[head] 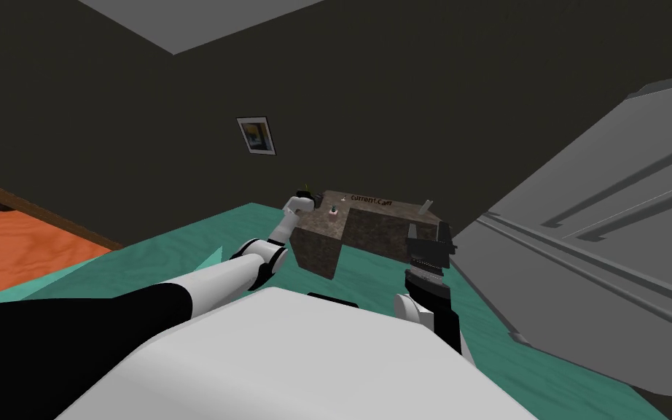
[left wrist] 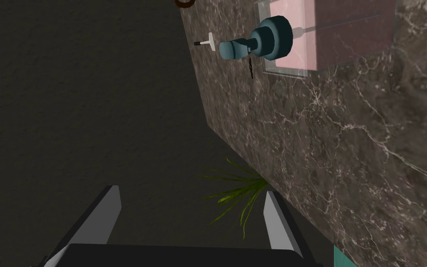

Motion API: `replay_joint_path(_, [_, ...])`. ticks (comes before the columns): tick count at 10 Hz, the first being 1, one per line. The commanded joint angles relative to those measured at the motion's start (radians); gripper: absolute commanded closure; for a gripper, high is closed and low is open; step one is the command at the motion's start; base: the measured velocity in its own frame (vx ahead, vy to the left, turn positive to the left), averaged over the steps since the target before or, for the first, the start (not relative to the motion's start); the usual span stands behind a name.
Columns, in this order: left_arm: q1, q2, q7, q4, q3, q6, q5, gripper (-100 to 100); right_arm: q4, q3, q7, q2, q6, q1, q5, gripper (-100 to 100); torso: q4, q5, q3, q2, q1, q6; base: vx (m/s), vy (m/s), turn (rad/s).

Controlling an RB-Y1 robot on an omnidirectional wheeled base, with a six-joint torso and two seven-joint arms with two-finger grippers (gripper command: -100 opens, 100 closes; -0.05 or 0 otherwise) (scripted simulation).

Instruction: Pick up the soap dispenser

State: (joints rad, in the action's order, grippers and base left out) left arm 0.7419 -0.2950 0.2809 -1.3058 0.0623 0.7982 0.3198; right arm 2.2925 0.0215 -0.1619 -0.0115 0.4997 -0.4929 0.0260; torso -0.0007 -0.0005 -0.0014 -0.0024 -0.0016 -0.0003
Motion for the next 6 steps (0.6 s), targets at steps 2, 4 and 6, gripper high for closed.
replay_joint_path(2, [0.057, 0.006, 0.004, 0.061, 0.007, 0.068, 0.000, -100, 0.000, 0.000, 0.000, 0.000, 0.000, 0.000, 0.000, 0, 0.000, 0.000, 0.000, 0.000, 0.000, 0.000, 0.020, -0.024, 0.031])
replay_joint_path(4, [0.103, 0.015, 0.006, 0.112, 0.012, 0.120, -0.003, -100, 0.000, 0.000, 0.000, 0.000, 0.000, 0.000, 0.000, 0, 0.000, 0.000, -0.001, -0.001, 0.000, 0.000, 0.027, -0.020, 0.022])
replay_joint_path(6, [0.146, 0.024, 0.008, 0.161, 0.017, 0.171, -0.008, -100, 0.000, 0.000, 0.000, 0.000, 0.000, 0.000, 0.000, 0, 0.000, 0.000, -0.001, -0.001, 0.001, 0.000, 0.030, -0.007, 0.018])
